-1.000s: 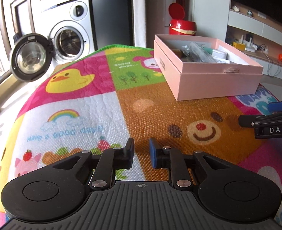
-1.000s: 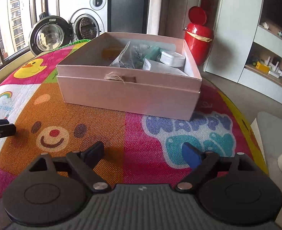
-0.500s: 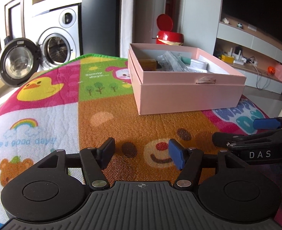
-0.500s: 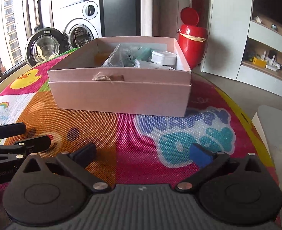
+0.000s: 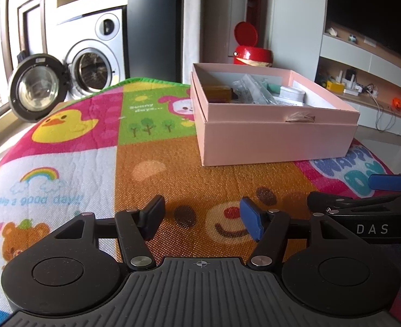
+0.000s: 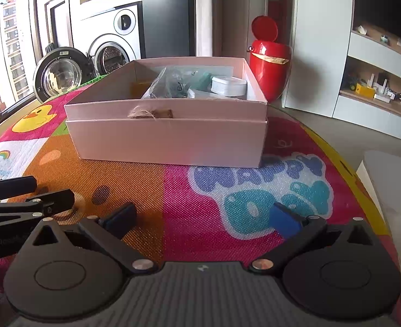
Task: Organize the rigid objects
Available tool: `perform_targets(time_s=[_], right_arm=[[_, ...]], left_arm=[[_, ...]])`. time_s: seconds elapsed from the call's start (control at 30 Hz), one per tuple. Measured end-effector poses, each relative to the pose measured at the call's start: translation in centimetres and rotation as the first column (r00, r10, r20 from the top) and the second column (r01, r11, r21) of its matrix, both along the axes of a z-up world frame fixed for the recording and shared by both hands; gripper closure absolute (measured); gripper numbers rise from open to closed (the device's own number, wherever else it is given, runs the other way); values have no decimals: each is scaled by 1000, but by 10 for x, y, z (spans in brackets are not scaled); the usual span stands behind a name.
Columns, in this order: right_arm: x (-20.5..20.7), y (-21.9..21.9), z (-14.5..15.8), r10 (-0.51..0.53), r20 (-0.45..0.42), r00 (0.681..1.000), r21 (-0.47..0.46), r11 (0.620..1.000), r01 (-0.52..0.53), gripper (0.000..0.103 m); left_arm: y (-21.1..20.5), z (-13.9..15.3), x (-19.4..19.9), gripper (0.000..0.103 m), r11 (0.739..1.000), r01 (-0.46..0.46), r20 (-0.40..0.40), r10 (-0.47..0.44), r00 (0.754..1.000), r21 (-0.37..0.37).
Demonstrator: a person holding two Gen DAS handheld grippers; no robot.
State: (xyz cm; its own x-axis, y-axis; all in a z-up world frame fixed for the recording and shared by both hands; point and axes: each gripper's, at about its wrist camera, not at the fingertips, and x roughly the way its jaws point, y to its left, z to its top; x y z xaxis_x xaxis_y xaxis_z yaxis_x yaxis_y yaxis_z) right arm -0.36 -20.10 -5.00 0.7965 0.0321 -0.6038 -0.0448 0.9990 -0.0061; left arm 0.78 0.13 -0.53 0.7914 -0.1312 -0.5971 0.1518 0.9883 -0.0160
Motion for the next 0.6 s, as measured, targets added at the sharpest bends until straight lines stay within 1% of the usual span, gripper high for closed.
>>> perform_targets(time_s=[0.2,0.6], right_arm=[[-2,1,0,0,1,1000,-1,1000,0,0],[0,4,0,-1,0,1000,-5,1000,1,0]], left_arm=[[-4,0,-1,37,1000,-5,3,4,1000,24],[-4,-1,-2,37,1000,-7,4,7,1000,29]])
